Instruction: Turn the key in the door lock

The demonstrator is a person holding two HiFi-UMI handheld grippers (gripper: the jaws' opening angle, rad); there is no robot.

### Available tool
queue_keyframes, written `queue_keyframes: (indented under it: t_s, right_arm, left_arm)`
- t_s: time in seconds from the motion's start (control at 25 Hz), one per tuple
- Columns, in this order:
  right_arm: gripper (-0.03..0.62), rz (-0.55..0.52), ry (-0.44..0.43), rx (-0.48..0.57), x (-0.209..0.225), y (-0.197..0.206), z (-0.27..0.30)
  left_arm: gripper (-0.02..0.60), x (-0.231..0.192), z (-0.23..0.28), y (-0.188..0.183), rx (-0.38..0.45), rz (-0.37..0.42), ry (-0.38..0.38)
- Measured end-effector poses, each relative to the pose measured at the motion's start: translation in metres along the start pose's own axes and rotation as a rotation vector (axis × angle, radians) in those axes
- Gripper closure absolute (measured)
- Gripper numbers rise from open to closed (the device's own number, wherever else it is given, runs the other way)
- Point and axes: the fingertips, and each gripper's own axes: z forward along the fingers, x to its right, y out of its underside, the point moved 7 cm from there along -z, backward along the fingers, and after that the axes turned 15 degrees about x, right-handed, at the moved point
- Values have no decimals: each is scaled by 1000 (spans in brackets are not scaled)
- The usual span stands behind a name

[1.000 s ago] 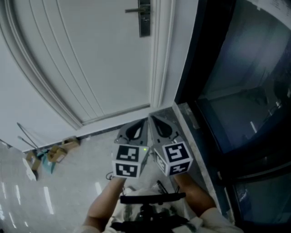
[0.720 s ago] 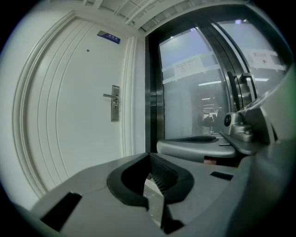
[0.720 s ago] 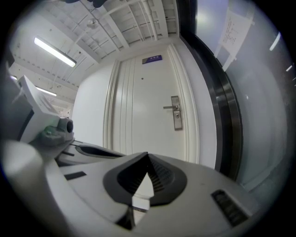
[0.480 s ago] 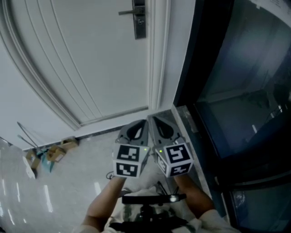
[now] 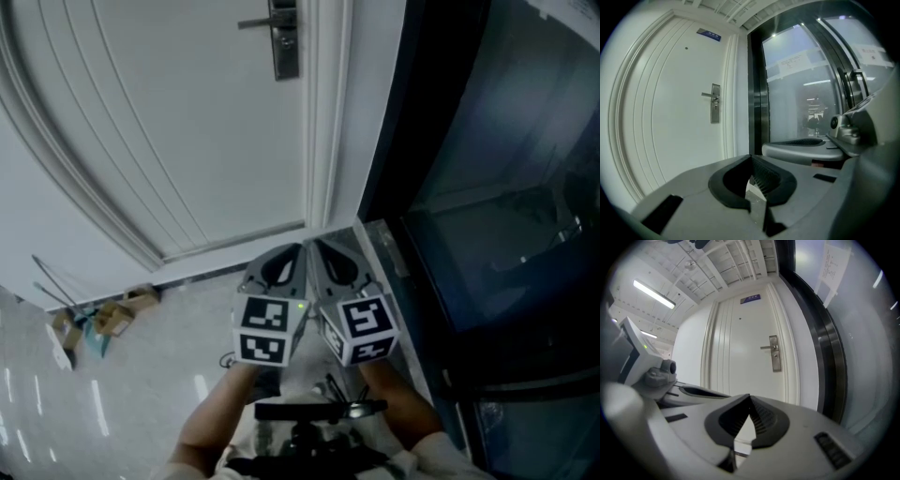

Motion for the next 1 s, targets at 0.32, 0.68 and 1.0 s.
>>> queue_keyframes:
  t_s: [0.32, 0.68, 1.0]
  right_arm:
    - [588, -34, 49, 18, 9, 13, 63]
    - [588, -76, 93, -6, -9, 22, 142]
    - [588, -108, 118, -12, -31, 22, 200]
  left_arm:
    - [566, -54, 43, 3, 21, -5, 36]
    - [566, -133, 75, -1, 34, -22, 99]
    - [566, -194, 91, -2, 50, -37, 140]
